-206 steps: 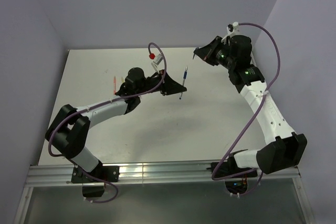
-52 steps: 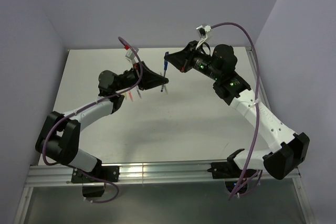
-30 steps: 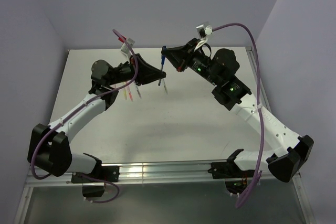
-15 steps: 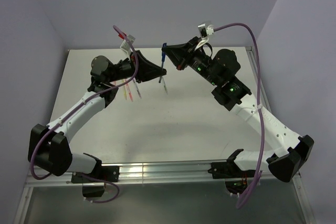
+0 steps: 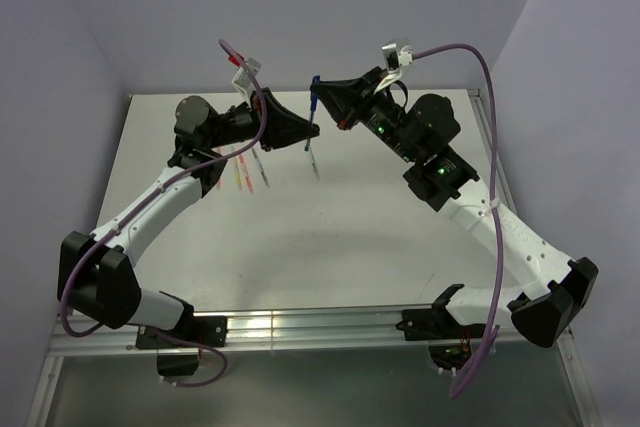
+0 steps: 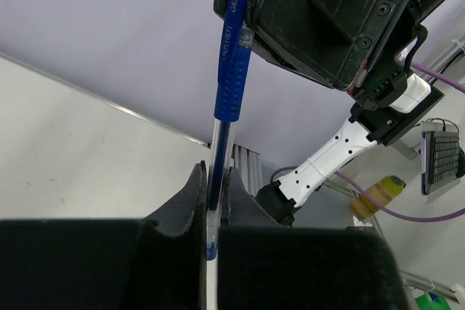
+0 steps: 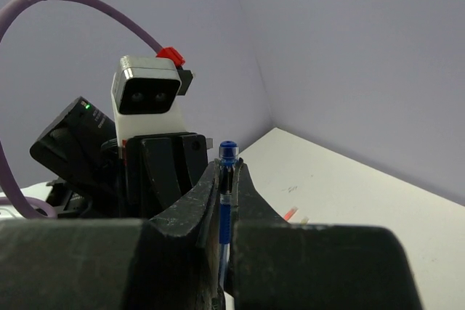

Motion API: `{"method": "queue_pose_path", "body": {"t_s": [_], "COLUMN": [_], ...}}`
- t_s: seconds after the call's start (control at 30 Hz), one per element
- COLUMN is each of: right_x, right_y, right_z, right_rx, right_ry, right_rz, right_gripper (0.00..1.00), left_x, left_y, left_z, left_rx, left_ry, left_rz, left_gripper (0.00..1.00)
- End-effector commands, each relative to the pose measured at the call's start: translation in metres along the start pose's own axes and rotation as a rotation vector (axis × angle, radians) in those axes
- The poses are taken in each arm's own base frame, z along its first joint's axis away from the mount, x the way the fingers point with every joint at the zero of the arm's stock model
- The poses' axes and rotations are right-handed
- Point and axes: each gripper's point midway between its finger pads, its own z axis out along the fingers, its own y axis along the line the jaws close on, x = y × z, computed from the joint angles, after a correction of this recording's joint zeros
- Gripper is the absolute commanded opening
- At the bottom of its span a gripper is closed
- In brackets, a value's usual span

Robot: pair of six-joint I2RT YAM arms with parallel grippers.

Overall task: Insert the pens into the pen caps
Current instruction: Insert the pen cap onto the pen.

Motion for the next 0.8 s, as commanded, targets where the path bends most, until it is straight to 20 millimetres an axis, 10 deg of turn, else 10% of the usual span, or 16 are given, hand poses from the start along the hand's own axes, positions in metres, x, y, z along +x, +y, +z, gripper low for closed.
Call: {"method": "queue_pose_path", "body": {"t_s": [0.0, 0.57, 0.77], "right_x": [0.152, 0.157, 0.099], "right_y": [0.044, 0.026, -0.009], "right_z": [-0.050, -0.035, -0.009], "right_rx": [-0.181, -0.028, 0.167], "right_ry": [0.561, 0.581, 0.423], "right_rz": [0.169, 0.164, 0.131], "right_gripper": [0.00, 0.00, 0.00], "left_x": [-0.128, -0.123, -0.089], "left_y": [-0.011, 0.004, 0.011], "left_z": [-0.007, -0.006, -0.001], "left_rx": [-0.115, -0.179, -0.126], "left_ry": [-0.420, -0.388, -0.277], "left_rz": [0.222, 0.165, 0.074], "left_gripper": [0.00, 0.00, 0.11]}}
